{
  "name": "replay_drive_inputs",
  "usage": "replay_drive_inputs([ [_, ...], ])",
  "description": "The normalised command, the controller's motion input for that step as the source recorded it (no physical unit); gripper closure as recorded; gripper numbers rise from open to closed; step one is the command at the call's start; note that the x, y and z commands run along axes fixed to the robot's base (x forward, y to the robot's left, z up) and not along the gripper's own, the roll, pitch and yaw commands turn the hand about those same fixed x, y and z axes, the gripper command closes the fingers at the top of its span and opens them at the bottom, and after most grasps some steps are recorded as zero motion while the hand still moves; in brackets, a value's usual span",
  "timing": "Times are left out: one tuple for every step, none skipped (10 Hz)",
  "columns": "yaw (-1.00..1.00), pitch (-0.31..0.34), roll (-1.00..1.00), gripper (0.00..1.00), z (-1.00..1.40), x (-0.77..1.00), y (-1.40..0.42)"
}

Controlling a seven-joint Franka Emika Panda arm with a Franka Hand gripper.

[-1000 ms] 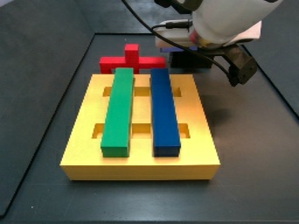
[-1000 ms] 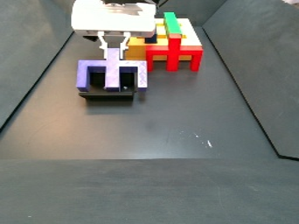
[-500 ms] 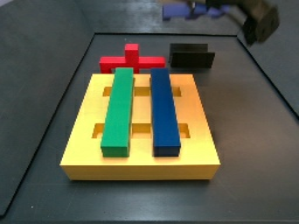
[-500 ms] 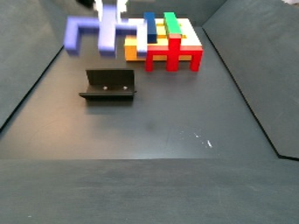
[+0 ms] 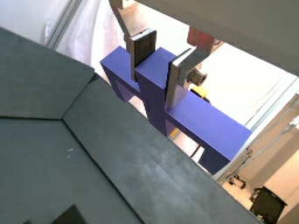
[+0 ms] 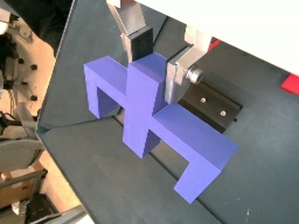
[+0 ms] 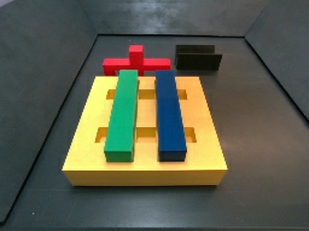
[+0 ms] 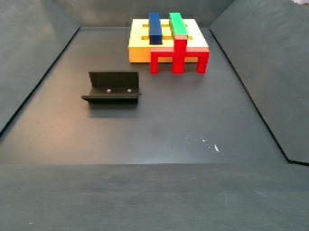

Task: Pick up the purple object. Move up. Place the purple object on the fixture. Regrasp the purple object. Move to above the board. Insert the purple object.
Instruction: Move to above the board.

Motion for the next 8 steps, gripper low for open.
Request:
replay_drive_inputs([
  [-0.08, 0.097, -1.0, 1.0, 0.25, -0.93, -1.4],
  [-0.08, 0.088, -1.0, 1.0, 0.3, -0.94, -1.4],
  [-0.07, 0.075, -1.0, 1.0, 0.32, -1.02, -1.4],
  [-0.06, 0.078, -1.0, 1.0, 0.29, -1.07, -1.4],
  [-0.06, 0.082, -1.0, 1.0, 0.3, -1.06, -1.4],
  [-0.05, 0.079, -1.0, 1.0, 0.16, -0.56, -0.68],
  [-0.04, 0.082, -1.0, 1.0, 0.05, -0.28, -0.3],
  [-0.03, 0.079, -1.0, 1.0, 0.01, -0.1, -0.07],
])
